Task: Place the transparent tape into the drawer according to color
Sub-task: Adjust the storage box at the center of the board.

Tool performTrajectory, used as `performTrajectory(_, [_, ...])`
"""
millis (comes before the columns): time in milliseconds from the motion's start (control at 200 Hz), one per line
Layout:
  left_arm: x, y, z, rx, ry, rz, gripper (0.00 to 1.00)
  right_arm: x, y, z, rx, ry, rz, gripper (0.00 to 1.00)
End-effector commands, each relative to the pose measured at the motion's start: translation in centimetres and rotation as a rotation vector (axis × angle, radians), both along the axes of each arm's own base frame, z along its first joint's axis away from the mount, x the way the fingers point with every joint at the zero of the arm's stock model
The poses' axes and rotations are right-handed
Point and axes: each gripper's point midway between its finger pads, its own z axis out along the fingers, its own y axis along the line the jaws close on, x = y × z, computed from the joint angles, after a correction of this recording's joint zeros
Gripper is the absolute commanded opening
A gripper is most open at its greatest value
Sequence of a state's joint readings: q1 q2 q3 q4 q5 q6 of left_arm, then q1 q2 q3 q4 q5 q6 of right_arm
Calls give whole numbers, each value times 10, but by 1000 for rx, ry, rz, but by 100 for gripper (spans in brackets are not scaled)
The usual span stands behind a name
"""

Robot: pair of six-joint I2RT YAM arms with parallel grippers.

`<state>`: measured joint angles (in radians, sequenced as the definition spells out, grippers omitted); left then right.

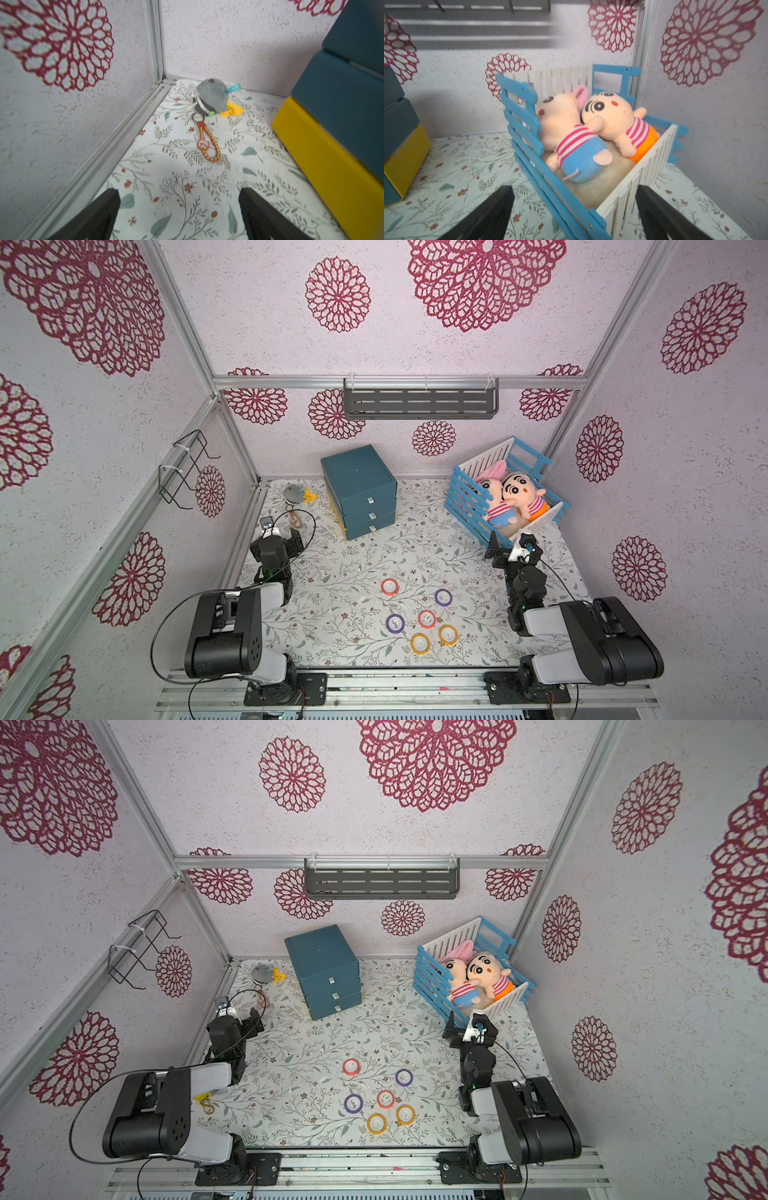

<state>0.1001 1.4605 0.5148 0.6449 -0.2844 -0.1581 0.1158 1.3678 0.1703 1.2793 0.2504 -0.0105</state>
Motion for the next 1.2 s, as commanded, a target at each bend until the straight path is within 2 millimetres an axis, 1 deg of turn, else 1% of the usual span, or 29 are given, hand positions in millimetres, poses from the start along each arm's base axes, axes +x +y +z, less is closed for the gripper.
performTrajectory(0, [-1, 6, 21, 4, 24, 42, 97, -8, 2, 17, -35, -31, -46, 99])
performTrajectory(75, [-4, 5, 36, -39, 8, 55, 97, -9, 3, 28, 6, -38, -58, 99])
performTrajectory(130, [-5, 2, 47, -70, 0, 46, 97, -4, 3, 36, 26, -17, -64, 99])
performTrajectory(210, [-6, -4, 66, -106, -4, 32, 97, 3, 9, 47, 33, 15, -44, 99])
performTrajectory(245, [-6, -9, 73, -128, -4, 12, 97, 6, 17, 53, 31, 24, -10, 99])
performTrajectory(345, [-3, -28, 96, -177, 0, -63, 97, 13, 35, 61, 31, 79, 53, 99])
performTrajectory(485, [4, -61, 116, -238, 40, -190, 97, 27, 73, 62, 20, 193, 172, 99])
performTrajectory(601, [12, -86, 126, -289, 64, -274, 97, 36, 104, 67, 14, 261, 258, 99])
performTrajectory(666, [19, -98, 130, -317, 70, -312, 97, 38, 115, 73, 25, 273, 282, 99])
performTrajectory(826, [40, -118, 135, -391, 94, -385, 97, 41, 129, 95, 63, 288, 337, 99])
performTrajectory(971, [65, -129, 138, -435, 114, -420, 97, 39, 143, 113, 84, 288, 404, 99])
performTrajectory(1091, [84, -143, 140, -456, 132, -460, 97, 39, 151, 118, 88, 299, 439, 99])
performTrajectory(1191, [97, -155, 138, -447, 163, -480, 97, 42, 154, 115, 81, 327, 443, 99])
